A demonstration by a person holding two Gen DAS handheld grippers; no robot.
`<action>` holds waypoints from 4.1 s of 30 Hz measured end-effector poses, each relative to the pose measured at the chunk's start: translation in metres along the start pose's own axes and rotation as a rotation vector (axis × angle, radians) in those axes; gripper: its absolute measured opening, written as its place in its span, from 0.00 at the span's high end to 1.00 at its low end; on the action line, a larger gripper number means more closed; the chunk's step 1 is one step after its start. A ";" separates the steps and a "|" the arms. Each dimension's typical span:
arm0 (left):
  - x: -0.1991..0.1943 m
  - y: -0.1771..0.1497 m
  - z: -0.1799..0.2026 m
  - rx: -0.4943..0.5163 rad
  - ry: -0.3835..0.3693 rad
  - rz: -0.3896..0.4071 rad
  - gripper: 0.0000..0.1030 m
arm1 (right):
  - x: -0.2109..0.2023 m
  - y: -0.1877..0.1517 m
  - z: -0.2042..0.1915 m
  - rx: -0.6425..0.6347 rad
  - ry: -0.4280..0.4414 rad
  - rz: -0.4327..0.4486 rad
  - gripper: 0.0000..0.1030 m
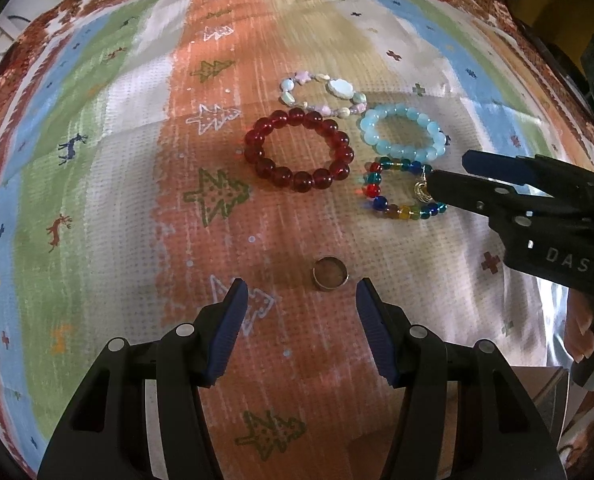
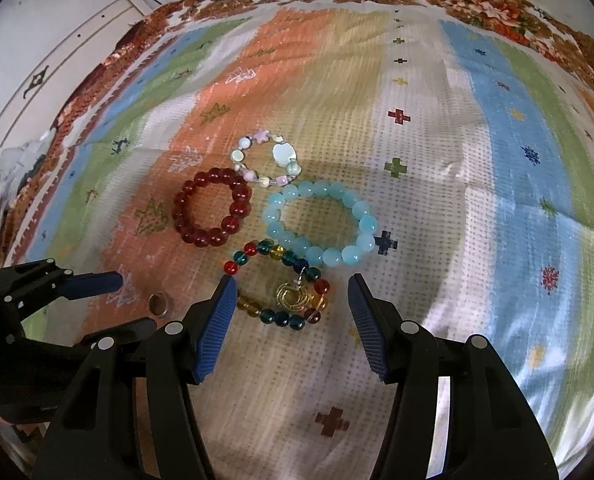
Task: Organize jewelry
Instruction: 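Move left tool to small bronze ring while right tool approaches multicolour bead bracelet, then close left tool on bronze ring while right tool grasps multicolour bead bracelet, then carry ring in left tool to silver tin while right tool carries multicolour bracelet there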
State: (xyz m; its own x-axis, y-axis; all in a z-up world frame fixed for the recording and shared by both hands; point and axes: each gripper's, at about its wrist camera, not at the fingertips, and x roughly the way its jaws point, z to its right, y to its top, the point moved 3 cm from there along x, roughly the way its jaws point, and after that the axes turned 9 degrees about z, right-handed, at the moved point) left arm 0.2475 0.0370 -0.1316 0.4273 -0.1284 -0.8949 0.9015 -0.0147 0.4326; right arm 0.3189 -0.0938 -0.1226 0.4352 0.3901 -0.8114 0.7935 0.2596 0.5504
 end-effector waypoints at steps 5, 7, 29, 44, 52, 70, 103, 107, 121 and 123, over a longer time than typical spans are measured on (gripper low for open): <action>0.009 -0.001 0.004 0.026 0.006 -0.020 0.45 | 0.011 0.003 0.001 -0.009 -0.006 -0.012 0.44; 0.012 -0.001 0.006 0.039 0.010 -0.022 0.45 | 0.016 0.004 0.001 -0.012 -0.007 -0.018 0.44; 0.020 0.002 0.007 0.048 0.024 -0.012 0.81 | 0.032 0.007 0.009 -0.029 -0.044 -0.021 0.90; 0.001 0.007 -0.006 0.018 0.003 0.024 0.81 | 0.008 0.010 0.004 -0.028 -0.031 0.017 0.90; -0.010 0.009 -0.004 -0.003 -0.012 0.050 0.81 | -0.009 0.006 -0.002 -0.029 -0.018 0.036 0.90; -0.027 0.007 -0.001 -0.020 -0.026 0.084 0.81 | -0.054 -0.001 -0.021 -0.046 0.010 0.101 0.90; -0.102 -0.024 0.027 -0.003 -0.071 0.256 0.81 | -0.146 -0.030 -0.054 -0.095 0.063 0.262 0.90; -0.114 -0.031 0.032 0.004 -0.089 0.287 0.81 | -0.158 -0.034 -0.059 -0.103 0.078 0.280 0.90; -0.136 -0.050 0.046 0.036 -0.128 0.335 0.81 | -0.181 -0.060 -0.061 -0.082 0.106 0.294 0.90; -0.137 -0.054 0.048 0.044 -0.133 0.335 0.81 | -0.185 -0.063 -0.062 -0.083 0.110 0.297 0.90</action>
State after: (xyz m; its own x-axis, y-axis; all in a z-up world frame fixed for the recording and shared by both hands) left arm 0.1370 0.0081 -0.0267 0.6831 -0.2608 -0.6822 0.7081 0.0078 0.7060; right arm 0.1618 -0.1278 0.0050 0.5900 0.5514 -0.5897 0.5997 0.1898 0.7774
